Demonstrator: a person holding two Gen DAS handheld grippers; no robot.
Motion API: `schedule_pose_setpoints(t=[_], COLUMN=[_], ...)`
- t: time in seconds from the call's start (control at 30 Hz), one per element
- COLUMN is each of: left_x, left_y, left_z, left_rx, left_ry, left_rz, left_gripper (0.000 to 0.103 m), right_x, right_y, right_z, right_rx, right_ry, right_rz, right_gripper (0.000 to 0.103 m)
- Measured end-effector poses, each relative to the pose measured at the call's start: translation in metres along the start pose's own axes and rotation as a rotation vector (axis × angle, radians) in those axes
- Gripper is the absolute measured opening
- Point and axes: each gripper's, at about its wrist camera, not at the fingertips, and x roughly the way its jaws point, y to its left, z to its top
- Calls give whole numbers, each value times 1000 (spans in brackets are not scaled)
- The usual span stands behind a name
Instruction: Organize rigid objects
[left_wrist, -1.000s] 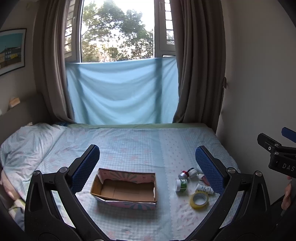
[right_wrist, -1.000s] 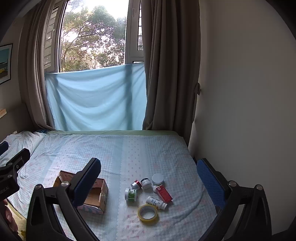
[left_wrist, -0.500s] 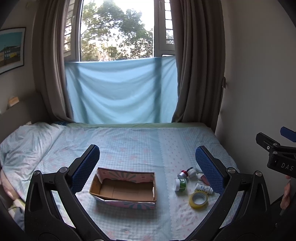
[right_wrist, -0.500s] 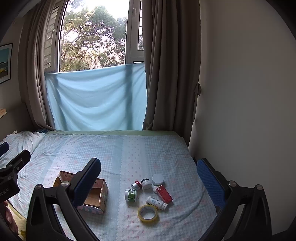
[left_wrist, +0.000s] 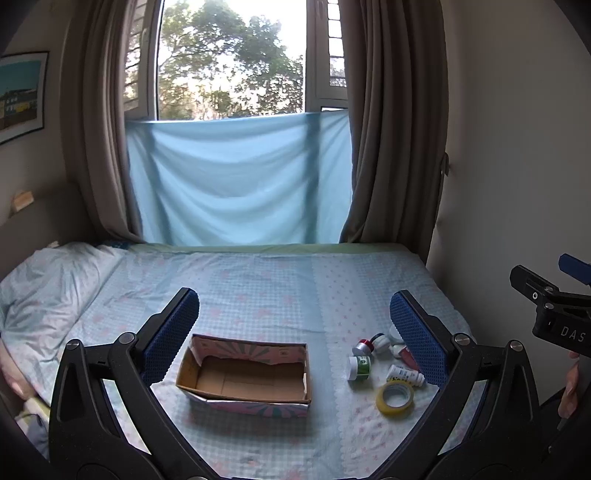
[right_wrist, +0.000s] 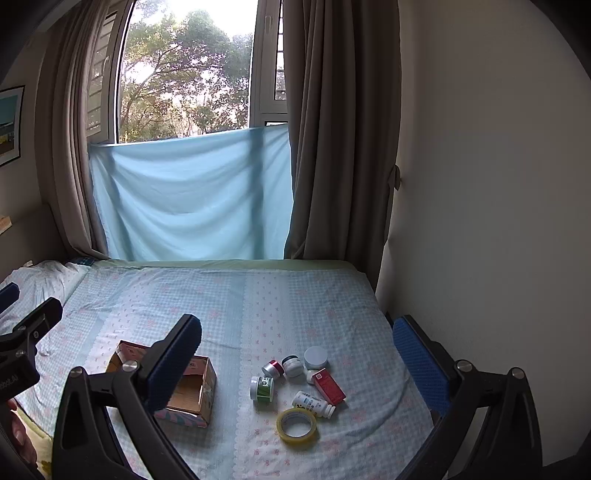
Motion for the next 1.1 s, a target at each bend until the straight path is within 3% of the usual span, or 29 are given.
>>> schedule_pose_setpoints(t=[0.33, 0.57, 0.83, 1.1], left_x=[12, 45, 128, 239], left_y=[4, 8, -9, -61], left_z=[9, 15, 0, -47], left_rx=[5, -6, -21, -30], left_ry=[16, 75, 243, 465], left_rz=[-22, -39, -68, -82], left_gripper=[103, 103, 103, 103], right_x=[17, 37, 104, 221], right_y=[5, 5, -26, -80], right_z=[10, 15, 2, -43], right_rx=[11, 9, 6, -35], right_ry=[23, 34, 140, 306], right_rz=[-16, -28, -28, 22], right_gripper=[103, 103, 103, 103])
